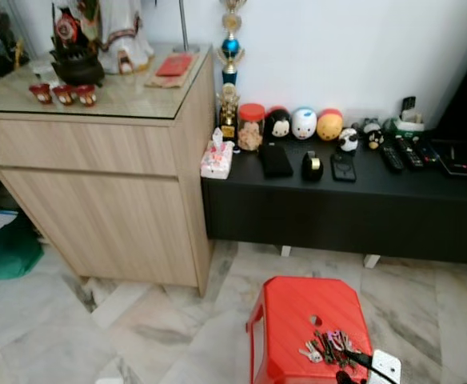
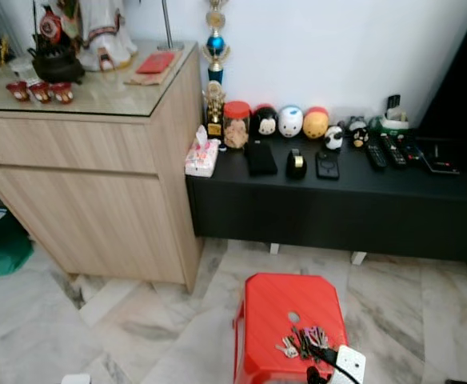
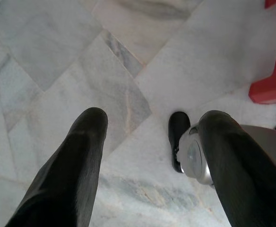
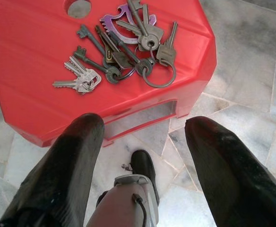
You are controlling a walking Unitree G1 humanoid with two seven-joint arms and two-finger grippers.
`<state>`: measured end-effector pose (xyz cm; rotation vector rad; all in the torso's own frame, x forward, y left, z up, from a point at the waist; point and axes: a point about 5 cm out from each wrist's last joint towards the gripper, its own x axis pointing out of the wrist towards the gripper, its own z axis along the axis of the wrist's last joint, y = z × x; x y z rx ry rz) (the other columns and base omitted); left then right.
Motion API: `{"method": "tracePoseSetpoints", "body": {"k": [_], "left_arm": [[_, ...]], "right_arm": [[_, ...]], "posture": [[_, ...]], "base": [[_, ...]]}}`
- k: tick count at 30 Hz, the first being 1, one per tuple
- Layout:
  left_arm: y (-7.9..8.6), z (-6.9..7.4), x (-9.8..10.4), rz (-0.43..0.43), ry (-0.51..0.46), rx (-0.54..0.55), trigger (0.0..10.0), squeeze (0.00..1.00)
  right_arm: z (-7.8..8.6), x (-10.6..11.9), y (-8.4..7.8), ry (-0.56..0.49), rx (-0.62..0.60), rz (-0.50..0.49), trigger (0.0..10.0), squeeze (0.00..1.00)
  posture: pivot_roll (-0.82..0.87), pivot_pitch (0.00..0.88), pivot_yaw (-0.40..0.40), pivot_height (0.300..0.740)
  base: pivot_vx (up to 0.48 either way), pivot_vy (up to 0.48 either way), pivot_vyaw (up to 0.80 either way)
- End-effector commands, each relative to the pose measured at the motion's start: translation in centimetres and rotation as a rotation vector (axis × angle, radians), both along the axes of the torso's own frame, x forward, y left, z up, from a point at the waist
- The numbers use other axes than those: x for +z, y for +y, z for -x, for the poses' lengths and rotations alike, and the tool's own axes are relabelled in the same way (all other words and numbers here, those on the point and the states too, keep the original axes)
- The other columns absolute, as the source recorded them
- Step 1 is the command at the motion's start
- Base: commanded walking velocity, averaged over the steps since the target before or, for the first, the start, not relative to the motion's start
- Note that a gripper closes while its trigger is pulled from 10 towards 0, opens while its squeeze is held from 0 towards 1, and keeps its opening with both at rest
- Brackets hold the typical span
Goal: Hang keys on a hook
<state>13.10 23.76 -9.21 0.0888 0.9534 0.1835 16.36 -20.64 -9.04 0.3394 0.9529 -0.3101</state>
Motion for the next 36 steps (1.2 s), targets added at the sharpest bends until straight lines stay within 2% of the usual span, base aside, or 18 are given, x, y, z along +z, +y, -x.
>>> {"method": "tracePoseSetpoints", "body": {"k": [1, 13, 18, 24, 32, 34, 36], "left_arm": [[0.2, 0.1, 0.0, -0.004, -0.002, 0.011, 10.0, 0.0], [0.2, 0.2, -0.1, -0.005, 0.024, -0.016, 10.0, 0.0], [0.2, 0.3, -0.1, 0.02, 0.012, 0.023, 10.0, 0.0], [0.0, 0.2, -0.1, 0.016, 0.005, 0.007, 10.0, 0.0], [0.0, -0.1, 0.2, 0.009, -0.048, 0.039, 10.0, 0.0], [0.0, -0.7, 0.6, -0.001, -0.13, 0.041, 10.0, 0.0], [0.7, -6.4, 3.7, -0.014, -0.323, 0.026, 10.0, 0.0]], "right_arm": [[-0.2, 0.1, -0.1, -0.011, -0.007, 0.003, 10.0, 0.0], [-0.2, 0.1, 0.0, -0.006, 0.009, -0.004, 10.0, 0.0], [-0.6, 0.4, 0.1, -0.069, 0.005, -0.01, 10.0, 0.0], [-1.1, 0.7, -0.1, -0.138, 0.006, -0.011, 10.0, 0.0], [-1.4, 1.0, -0.1, -0.18, 0.015, -0.018, 10.0, 0.0], [-1.6, 1.2, -0.3, -0.212, 0.005, -0.015, 10.0, 0.0], [-7.0, 4.3, 0.5, -0.376, 0.05, 0.026, 10.0, 0.0]], "posture": [[0.05, 0.0, -0.022, 0.74], [0.04, 0.0, -0.018, 0.74], [0.02, 0.0, -0.004, 0.74], [0.02, 0.0, -0.003, 0.74], [0.02, 0.0, -0.01, 0.74], [0.03, 0.0, -0.022, 0.74], [0.04, 0.0, -0.027, 0.74]], "base": [[0.0, 0.0, 0.0], [0.0, -0.218, 0.0], [0.0, -0.061, 0.0], [0.0, 0.0, 0.0], [0.0, 0.0, 0.0], [0.0, 0.0, 0.0], [0.0, 0.0, 0.0]]}}
